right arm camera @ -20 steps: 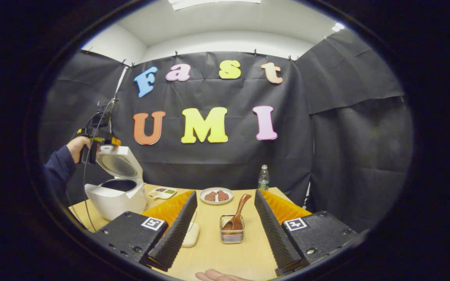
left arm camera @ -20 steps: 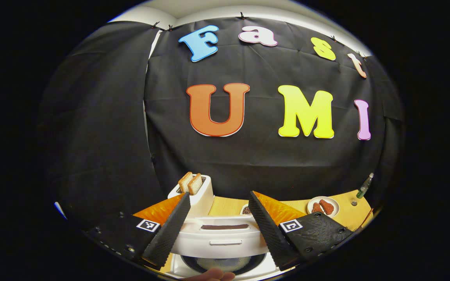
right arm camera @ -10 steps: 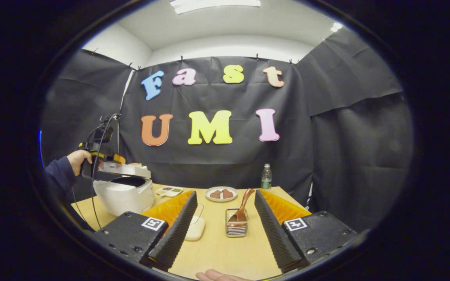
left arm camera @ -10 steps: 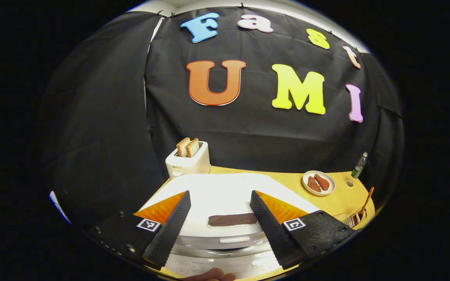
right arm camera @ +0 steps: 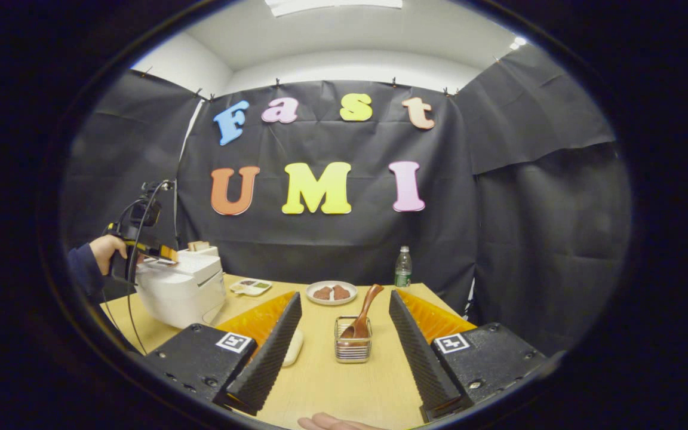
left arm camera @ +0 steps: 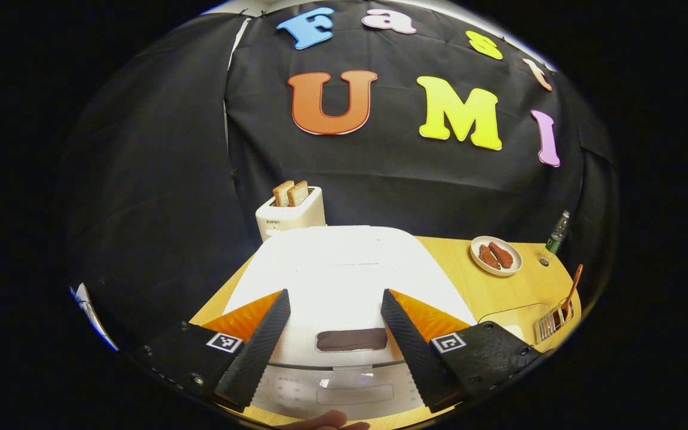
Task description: Close the left gripper, press the button to open the rice cooker; take a wooden spoon from the chopstick holder with the right hand, scoop a spoonful of rice and pour it into the rice cooker, then put the wooden spoon back into the chopstick holder.
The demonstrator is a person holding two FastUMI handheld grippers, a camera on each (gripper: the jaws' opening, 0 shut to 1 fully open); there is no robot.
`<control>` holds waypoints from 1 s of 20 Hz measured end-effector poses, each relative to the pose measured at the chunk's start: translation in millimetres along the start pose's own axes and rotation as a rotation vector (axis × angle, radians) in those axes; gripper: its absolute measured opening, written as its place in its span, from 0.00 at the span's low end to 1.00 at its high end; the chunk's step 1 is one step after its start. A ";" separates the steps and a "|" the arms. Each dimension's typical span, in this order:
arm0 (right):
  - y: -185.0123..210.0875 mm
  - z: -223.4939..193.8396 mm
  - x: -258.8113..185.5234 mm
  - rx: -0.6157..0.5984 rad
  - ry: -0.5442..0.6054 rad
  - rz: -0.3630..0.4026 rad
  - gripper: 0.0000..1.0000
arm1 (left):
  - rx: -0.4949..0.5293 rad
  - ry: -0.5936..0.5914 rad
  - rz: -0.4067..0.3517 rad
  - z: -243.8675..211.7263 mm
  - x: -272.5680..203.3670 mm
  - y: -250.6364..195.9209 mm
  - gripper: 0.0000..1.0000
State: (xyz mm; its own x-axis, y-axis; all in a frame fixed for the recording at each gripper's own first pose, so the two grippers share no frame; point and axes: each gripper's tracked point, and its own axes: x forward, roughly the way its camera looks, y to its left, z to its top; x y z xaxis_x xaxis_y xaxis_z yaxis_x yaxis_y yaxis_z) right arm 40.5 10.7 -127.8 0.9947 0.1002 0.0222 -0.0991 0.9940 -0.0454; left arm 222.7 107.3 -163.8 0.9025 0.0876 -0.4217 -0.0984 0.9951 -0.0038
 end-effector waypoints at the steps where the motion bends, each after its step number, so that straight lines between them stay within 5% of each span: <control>1: 1.3 0.2 4.7 -0.005 -0.003 0.004 0.97 | -0.006 -0.004 0.005 0.1 -1.2 -0.7 0.99; 13: 32.5 -12.7 31.1 0.002 0.025 0.106 0.98 | 0.007 0.015 0.013 -22.6 -20.5 -11.1 0.99; 20: 23.3 6.3 15.4 -0.020 -0.010 0.074 0.97 | -0.011 -0.004 0.011 -22.1 -25.1 -13.1 0.99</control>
State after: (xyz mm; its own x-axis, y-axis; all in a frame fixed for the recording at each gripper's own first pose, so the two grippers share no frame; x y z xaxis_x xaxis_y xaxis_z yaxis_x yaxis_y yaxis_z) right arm 53.3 35.6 -122.2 0.9844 0.1737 0.0281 -0.1716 0.9829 -0.0668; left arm 192.0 91.1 -173.3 0.9030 0.0986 -0.4182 -0.1129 0.9936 -0.0097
